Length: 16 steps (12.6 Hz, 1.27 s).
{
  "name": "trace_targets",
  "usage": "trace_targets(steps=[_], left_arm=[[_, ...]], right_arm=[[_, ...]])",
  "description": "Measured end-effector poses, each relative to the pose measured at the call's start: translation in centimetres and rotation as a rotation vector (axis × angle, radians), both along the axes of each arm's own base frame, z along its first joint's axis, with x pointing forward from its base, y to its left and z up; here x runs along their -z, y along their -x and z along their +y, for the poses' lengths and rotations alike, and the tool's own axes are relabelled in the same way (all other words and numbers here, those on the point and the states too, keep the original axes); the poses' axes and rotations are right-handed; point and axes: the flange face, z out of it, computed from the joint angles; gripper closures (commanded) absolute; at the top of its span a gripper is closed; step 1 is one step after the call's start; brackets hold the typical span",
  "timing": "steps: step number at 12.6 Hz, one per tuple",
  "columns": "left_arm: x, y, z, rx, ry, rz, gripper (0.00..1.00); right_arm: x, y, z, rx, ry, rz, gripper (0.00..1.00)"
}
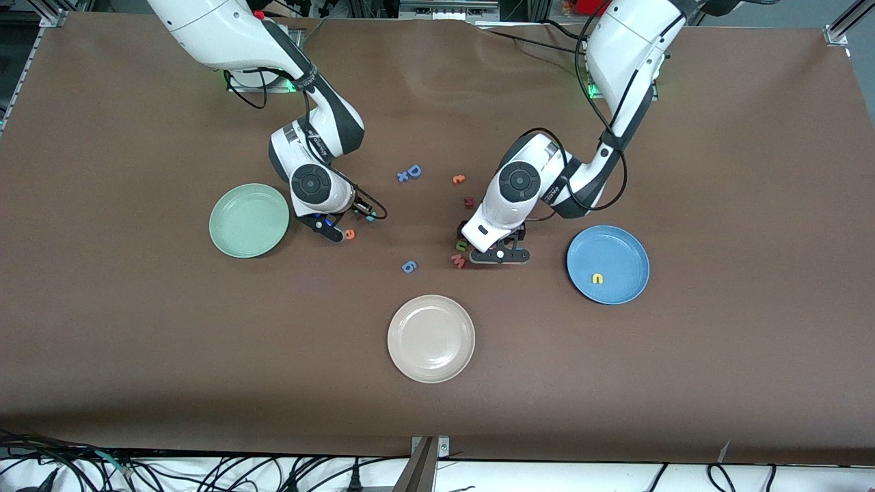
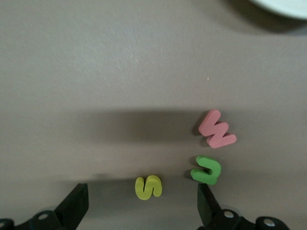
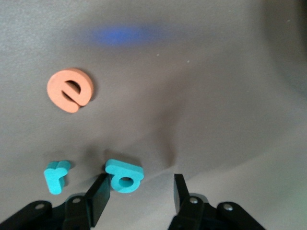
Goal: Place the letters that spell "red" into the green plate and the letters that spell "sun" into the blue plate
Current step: 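Grasp the yellow s with the left gripper while the right gripper grasps teal d, then place the s on the blue plate while the right gripper lifts the d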
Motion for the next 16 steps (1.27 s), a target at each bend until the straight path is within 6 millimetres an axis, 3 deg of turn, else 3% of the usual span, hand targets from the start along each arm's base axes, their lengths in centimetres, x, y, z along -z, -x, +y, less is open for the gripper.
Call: trace_targets(steps=[4, 6, 10, 11, 12, 16], left_arm=[[1.4, 0.7, -0.4, 0.011, -0.009, 0.018, 0.10], [1.6, 0.6, -0.2, 0.008, -0.011, 0.018, 0.20], [1.8, 0.6, -0.1, 0.007, -0.013, 0.020, 0.62], [1.7, 0.5, -0.1, 0.005, -0.014, 0.019, 0.88], [1.6, 0.4, 0.0, -0.001, -0.014, 0.018, 1.00], [1.2, 0.4, -0.3, -0.080, -0.015, 0.018, 1.00]], right_arm=[[0.1, 0.4, 0.5, 0.014, 0.002, -0.011, 0.44], [0.2, 0.4, 0.6, 0.017, -0.006, -0.025, 0.44], [0.6, 0.9, 0.5, 0.022, -0.019, -0.052, 0.44], [0.6, 0.9, 0.5, 0.022, -0.019, -0.053, 0.44], [0.6, 1.0, 0.4, 0.022, -0.019, -0.055, 0.50], [0.2, 1.2, 0.3, 0.022, -0.017, -0.059, 0.72]])
